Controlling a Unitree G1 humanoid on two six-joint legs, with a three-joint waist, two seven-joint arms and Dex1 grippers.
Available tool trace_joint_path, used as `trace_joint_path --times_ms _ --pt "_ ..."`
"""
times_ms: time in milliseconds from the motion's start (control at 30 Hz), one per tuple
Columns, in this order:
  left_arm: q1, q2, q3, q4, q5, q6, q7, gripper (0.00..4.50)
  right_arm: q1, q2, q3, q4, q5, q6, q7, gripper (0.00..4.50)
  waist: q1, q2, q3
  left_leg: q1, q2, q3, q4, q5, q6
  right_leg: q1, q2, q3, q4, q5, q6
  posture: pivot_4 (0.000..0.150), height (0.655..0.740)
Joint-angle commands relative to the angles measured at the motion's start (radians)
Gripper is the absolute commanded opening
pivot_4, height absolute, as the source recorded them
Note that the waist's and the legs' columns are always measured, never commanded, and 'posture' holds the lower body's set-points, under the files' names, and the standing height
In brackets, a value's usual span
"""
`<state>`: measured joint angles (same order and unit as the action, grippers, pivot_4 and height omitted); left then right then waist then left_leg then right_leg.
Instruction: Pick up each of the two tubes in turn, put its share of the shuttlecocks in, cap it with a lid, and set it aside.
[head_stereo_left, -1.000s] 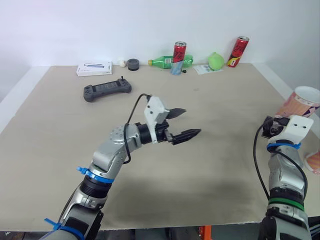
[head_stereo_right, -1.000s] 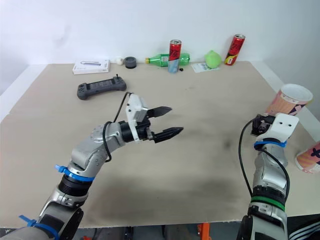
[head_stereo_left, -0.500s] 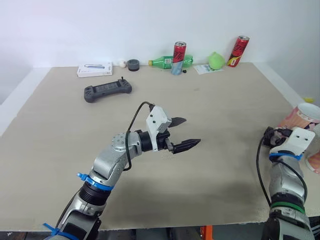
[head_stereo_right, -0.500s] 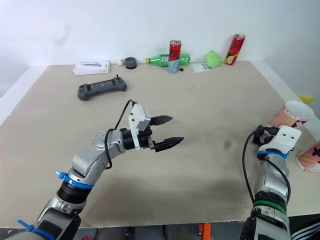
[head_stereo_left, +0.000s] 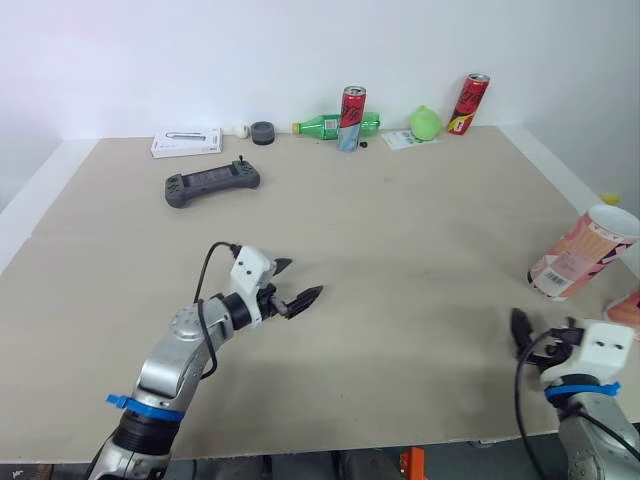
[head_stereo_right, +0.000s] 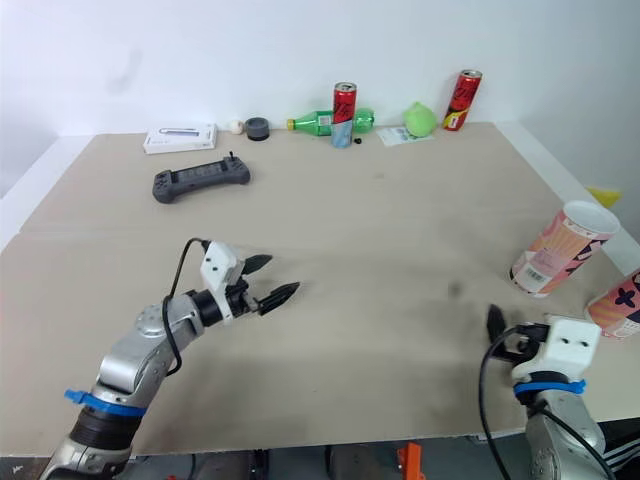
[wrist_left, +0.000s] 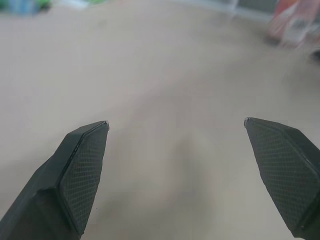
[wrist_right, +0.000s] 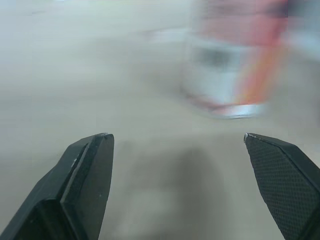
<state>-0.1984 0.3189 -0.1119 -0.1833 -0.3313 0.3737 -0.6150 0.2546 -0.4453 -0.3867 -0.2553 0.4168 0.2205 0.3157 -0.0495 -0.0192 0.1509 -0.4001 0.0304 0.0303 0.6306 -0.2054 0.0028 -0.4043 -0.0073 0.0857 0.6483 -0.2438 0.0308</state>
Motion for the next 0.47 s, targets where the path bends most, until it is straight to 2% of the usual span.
trace_joint_path --times_ms 33,200,467 --pt "0.046 0.048 0.046 -0.075 0.023 -0.043 0.006 4.50 -0.067 -0.118 0.068 -0.111 0.064 0.104 0.155 4.46 -0.001 -0.001 0.001 0.000 0.000 0.000 0.001 0.000 0.000 0.000 0.000 0.000 0.000 0.000 0.000 0.150 0.7400" --pt "0.110 0.094 0.092 -0.113 0.007 -0.047 -0.008 4.50 -0.164 -0.215 0.115 -0.116 0.090 0.186 0.260 4.46 0.010 -0.006 0.002 -0.002 0.000 -0.002 0.001 0.001 0.001 -0.001 0.000 -0.002 0.000 0.001 -0.001 0.150 0.7400" --pt "0.131 0.116 0.086 -0.118 0.005 -0.035 -0.034 4.50 -0.210 -0.189 0.129 -0.076 0.066 0.186 0.278 4.46 0.019 -0.006 0.002 -0.007 -0.001 -0.002 0.001 -0.003 -0.003 -0.002 0.000 -0.005 -0.001 -0.002 0.004 0.150 0.7400"
